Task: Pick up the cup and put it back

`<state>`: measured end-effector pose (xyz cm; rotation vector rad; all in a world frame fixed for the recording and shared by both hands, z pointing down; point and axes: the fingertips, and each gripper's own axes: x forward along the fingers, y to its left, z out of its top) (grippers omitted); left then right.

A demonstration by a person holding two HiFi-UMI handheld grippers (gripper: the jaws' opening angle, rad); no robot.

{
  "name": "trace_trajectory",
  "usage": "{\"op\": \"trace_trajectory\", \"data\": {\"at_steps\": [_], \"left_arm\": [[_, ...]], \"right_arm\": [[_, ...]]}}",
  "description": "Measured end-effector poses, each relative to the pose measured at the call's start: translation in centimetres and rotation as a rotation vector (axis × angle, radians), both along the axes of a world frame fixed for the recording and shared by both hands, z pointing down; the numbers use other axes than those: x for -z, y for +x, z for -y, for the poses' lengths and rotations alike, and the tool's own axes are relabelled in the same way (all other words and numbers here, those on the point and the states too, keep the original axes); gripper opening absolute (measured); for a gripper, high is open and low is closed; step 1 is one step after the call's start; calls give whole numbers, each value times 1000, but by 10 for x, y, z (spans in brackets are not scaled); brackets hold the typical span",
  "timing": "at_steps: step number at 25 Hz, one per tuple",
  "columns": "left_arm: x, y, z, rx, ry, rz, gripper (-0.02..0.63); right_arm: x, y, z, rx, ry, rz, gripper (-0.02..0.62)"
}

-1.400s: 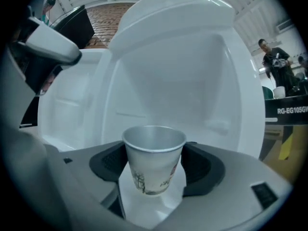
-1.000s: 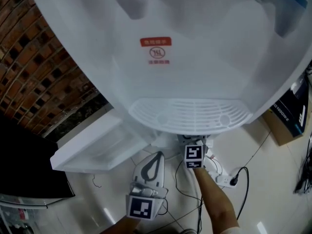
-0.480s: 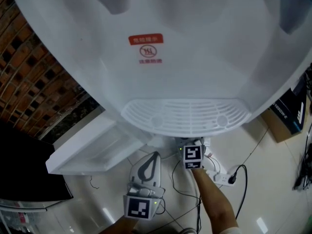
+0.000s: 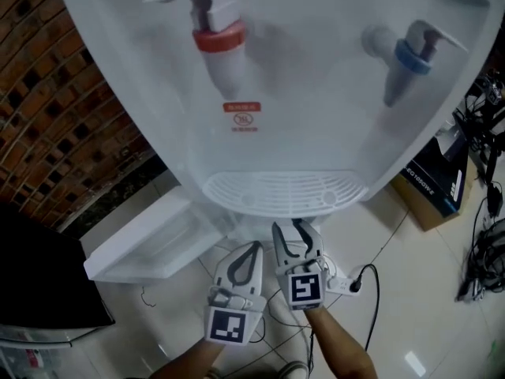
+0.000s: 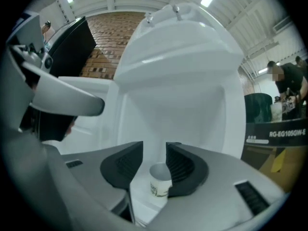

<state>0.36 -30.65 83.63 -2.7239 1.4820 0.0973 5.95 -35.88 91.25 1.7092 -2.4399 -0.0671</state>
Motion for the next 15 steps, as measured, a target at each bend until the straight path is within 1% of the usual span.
{"op": "trace_trajectory", "data": {"at_steps": [4,8,12,15], "left_arm": [[45,5,-14,-28,12,-1,-5],[101,-3,-37,-49,4,21,-5],[169,-12,-57,-40,-21,18,-5],[225,-14,-70,-45,-39,24,-5]], "right_arm": [[56,-1,-35,15,-5,12,101],[120,-5,-68,56,-31,6,32],[197,-6,-104,77,-57,-39,29],[256,-4,-126,70,-89,-23,25]]}}
